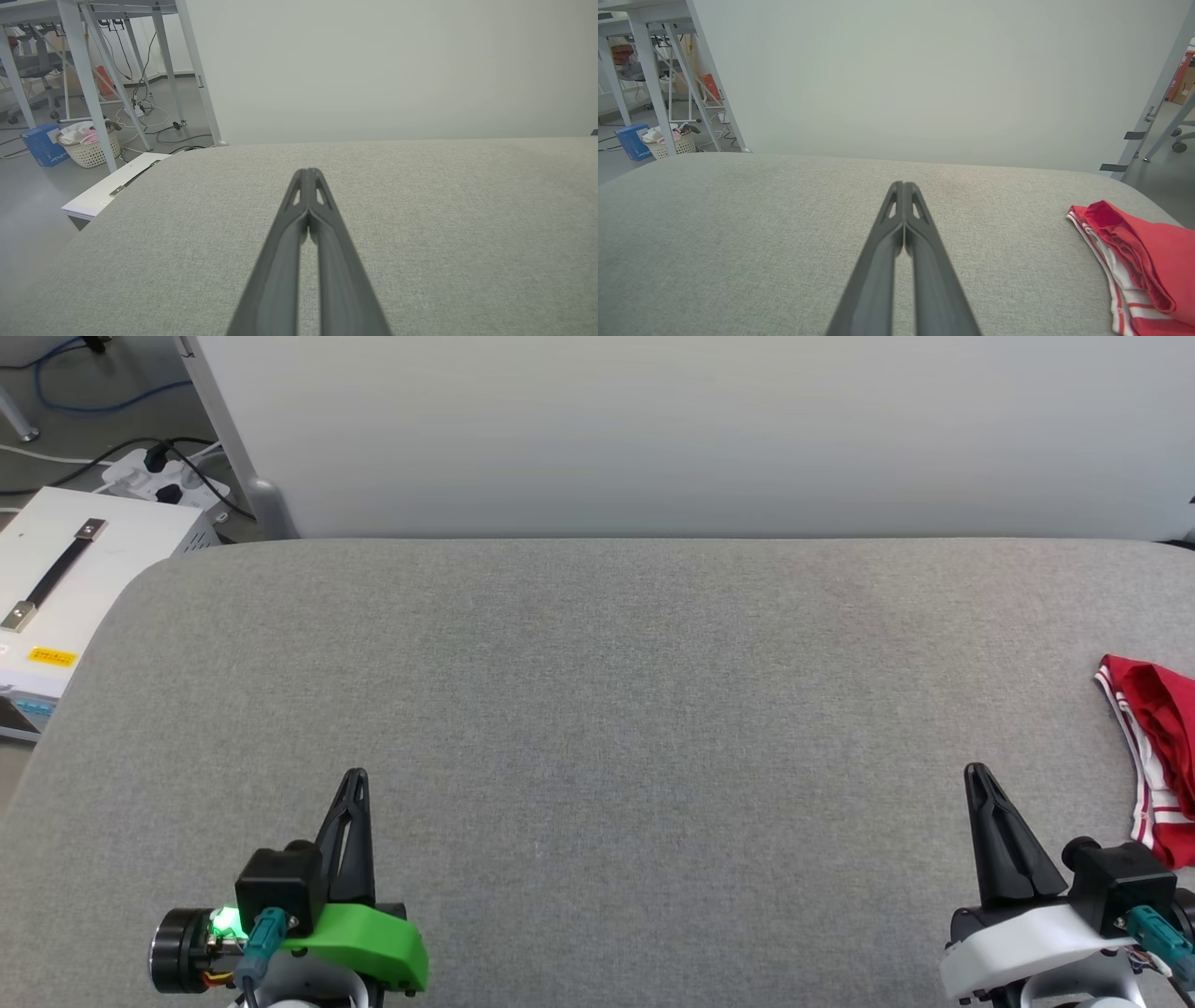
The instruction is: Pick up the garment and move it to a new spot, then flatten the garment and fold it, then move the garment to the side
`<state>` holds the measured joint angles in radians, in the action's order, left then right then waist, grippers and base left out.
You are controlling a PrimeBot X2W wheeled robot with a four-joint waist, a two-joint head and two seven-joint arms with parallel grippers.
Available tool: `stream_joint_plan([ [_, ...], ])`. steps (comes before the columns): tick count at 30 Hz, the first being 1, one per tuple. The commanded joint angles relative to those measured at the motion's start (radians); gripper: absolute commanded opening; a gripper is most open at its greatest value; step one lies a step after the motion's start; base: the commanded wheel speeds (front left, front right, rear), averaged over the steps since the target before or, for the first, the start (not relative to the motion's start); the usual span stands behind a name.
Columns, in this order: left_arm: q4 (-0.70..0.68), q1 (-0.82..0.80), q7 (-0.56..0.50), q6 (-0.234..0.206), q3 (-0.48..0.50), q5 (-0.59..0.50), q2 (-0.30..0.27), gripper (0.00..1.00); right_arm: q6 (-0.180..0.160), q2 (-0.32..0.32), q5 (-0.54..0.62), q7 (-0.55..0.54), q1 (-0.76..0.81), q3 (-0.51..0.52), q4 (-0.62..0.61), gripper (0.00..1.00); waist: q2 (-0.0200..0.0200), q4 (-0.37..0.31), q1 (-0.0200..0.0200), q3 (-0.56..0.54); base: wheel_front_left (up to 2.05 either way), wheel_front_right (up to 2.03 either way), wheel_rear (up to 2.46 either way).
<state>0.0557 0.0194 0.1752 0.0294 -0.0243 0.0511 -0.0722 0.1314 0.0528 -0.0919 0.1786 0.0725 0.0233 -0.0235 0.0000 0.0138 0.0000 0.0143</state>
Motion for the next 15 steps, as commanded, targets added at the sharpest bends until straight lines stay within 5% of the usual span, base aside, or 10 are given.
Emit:
stream_joint_plan([
  [1,-0.004,-0.006,-0.005,-0.009,0.005,-0.009,0.003,0.00,0.000,-0.001,0.007,-0.008,-0.019,-0.003,0.004,0.00,0.0000,0.000,0.0000,0.000,0.00,0.00,0.00],
  [15,-0.012,-0.008,-0.033,-0.012,0.008,-0.016,0.006,0.00,0.000,-0.001,0.021,-0.036,-0.028,-0.006,0.007,0.00,0.0000,-0.002,0.0000,-0.003,0.00,0.00,0.00],
])
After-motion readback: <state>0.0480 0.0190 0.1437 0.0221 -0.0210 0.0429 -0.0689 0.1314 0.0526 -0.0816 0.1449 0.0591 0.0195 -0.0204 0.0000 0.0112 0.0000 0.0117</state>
